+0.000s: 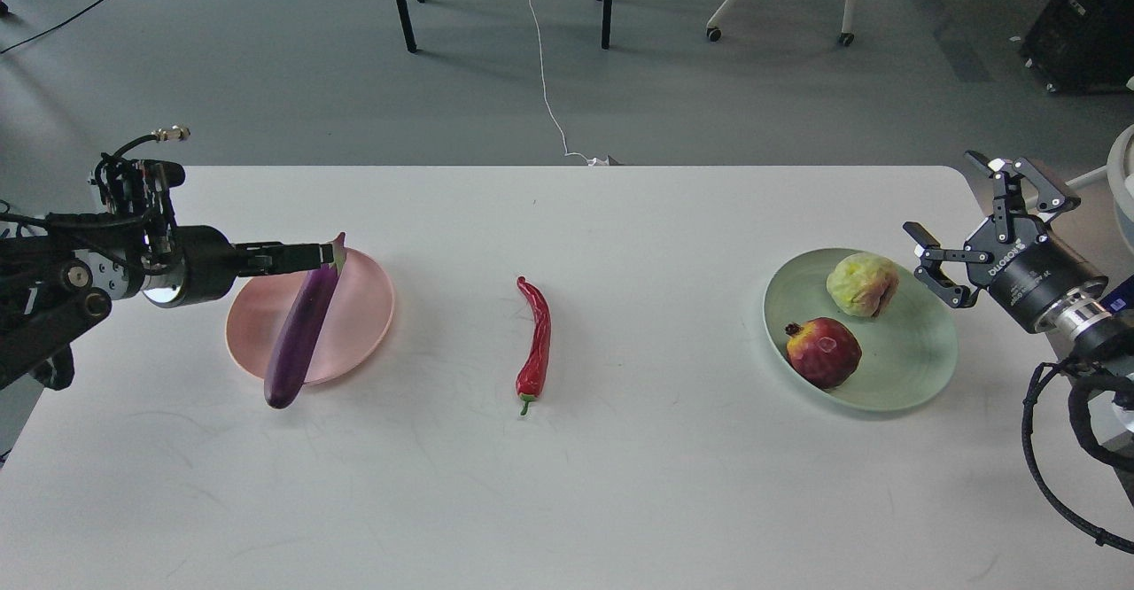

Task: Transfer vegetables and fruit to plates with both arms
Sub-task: 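Release the eggplant and move the left gripper to the red chili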

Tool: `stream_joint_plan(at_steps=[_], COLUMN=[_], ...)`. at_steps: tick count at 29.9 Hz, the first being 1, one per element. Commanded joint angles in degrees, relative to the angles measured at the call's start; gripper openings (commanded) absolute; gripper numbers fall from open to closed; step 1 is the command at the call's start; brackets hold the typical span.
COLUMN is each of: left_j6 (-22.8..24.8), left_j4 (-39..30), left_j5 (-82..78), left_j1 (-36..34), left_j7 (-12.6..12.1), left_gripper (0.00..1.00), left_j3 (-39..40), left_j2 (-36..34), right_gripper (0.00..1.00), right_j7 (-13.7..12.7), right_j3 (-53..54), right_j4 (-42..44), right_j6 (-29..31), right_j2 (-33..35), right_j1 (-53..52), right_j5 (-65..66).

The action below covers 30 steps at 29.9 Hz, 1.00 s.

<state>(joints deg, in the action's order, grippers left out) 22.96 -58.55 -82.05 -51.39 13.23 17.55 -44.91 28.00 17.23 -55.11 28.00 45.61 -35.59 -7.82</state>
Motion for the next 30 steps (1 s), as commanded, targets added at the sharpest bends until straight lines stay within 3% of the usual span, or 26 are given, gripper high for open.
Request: stream_joint_plan(at_steps=[1,6,8,17,23,30], left_j6=[0.0,-0.1,-0.2,-1.1,-1.2,-1.2], left_j4=[-6.2,-12.9,-12.6,-1.2,-0.5,-0.5], left_j5=[0.1,0.3,-0.1,-0.3,-2.0,-3.8], left_j1=[-3.4,-3.8,-3.5,-3.4,-3.4,-3.2], left_j7=[-1.5,-9.7,-11.6,-14.2,-15.9,-16.8], left_gripper=[0.98,0.98,0.98,0.98,0.98,0.98], left_j3=[0.0,-0.1,-0.8,-5.1,-10.4,-10.6], left_j2=[0.4,6.0,9.7,23.7,27.4,30.1], right_gripper=[0.98,0.98,0.98,0.98,0.98,0.98], right_j7=[0.0,0.0,0.0,0.0,0.0,0.0], right_j3=[0.0,0.1,0.1,0.3,0.3,0.3], right_j4=[0.0,0.1,0.0,0.0,0.1,0.1], right_j6=[0.0,0.0,0.0,0.0,0.0,0.0], right_j2=[0.0,0.1,0.1,1.4,1.8,2.3], right_j1=[0.1,0.6,0.8,0.9,0.9,1.2], right_j5=[0.0,0.0,0.1,0.1,0.1,0.0])
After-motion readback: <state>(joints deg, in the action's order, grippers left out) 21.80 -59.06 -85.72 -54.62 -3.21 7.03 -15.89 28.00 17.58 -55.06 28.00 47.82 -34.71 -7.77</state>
